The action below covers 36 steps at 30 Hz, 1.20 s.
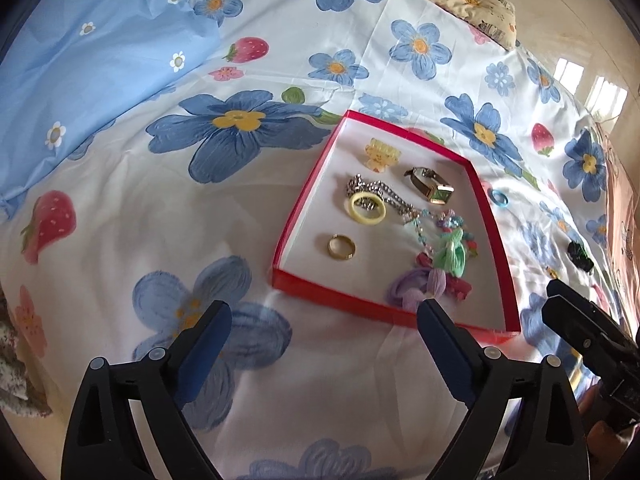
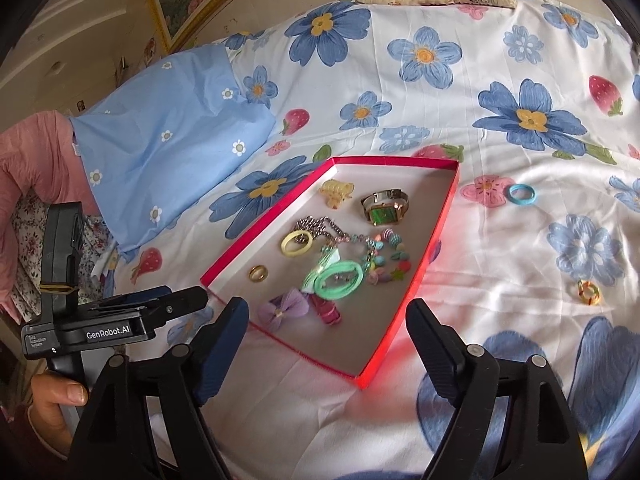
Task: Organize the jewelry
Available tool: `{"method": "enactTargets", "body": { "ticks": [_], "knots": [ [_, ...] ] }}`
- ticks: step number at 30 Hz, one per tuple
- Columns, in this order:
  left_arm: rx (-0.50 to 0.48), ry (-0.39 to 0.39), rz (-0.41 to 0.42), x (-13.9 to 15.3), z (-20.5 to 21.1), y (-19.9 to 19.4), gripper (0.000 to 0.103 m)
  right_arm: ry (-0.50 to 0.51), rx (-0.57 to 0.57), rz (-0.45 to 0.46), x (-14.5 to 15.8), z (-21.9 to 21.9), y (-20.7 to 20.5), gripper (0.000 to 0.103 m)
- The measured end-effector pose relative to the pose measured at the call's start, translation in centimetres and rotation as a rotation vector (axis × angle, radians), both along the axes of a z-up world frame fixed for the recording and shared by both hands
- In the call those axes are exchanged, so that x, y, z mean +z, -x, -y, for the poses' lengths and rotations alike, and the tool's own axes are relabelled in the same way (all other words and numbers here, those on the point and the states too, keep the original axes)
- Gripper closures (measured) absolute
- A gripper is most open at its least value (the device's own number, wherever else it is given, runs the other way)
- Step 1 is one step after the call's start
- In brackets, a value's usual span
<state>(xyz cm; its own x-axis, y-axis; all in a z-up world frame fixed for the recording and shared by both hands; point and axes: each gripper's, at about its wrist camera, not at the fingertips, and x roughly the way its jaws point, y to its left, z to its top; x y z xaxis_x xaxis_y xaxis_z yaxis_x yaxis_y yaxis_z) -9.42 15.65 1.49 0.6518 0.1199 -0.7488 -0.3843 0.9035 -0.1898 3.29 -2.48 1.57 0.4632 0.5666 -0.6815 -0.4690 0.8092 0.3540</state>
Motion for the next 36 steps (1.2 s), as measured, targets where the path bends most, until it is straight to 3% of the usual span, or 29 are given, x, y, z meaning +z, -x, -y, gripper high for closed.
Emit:
{"method": "enactTargets", "body": {
  "ticks": [6, 11, 14, 18, 22, 29, 36],
  "knots": [
    [0.013, -0.047, 0.023, 0.2, 0.9, 1.5, 0.008, 0.012, 0.015, 0.006, 0.0, 0.2, 1.3, 0.02],
    [-0.016, -0.14, 0.031, 1.8, 2.5, 2.6, 0.008, 0.042, 0.032, 0.014, 1.1, 0.3, 2.1, 0.02],
    [-0.044, -0.166, 0.078, 4.2, 3.4, 3.3, 0.001, 0.072, 0.047, 0.041, 3.0, 0.3, 2.0, 0.014],
    [-0.061, -0.189, 0.151, 7.1, 4.0, 4.3, 0.001, 0.111, 0.065, 0.115, 6.9, 0.4, 1.9, 0.0],
    [-0.049, -0.241, 0.154, 6.8, 4.7, 4.8, 0.001, 0.088, 0.06, 0.166, 9.0, 1.0, 2.2, 0.0],
    [-0.034, -0.257, 0.081, 2.9, 5.8, 4.1, 0.001, 0.067, -0.001, 0.133, 5.4, 1.7, 2.6, 0.0],
    [-0.038, -0.255, 0.041, 1.7, 5.8, 2.6, 0.001, 0.121, -0.016, 0.089, 1.7, 1.7, 3.2, 0.0]
  ]
}}
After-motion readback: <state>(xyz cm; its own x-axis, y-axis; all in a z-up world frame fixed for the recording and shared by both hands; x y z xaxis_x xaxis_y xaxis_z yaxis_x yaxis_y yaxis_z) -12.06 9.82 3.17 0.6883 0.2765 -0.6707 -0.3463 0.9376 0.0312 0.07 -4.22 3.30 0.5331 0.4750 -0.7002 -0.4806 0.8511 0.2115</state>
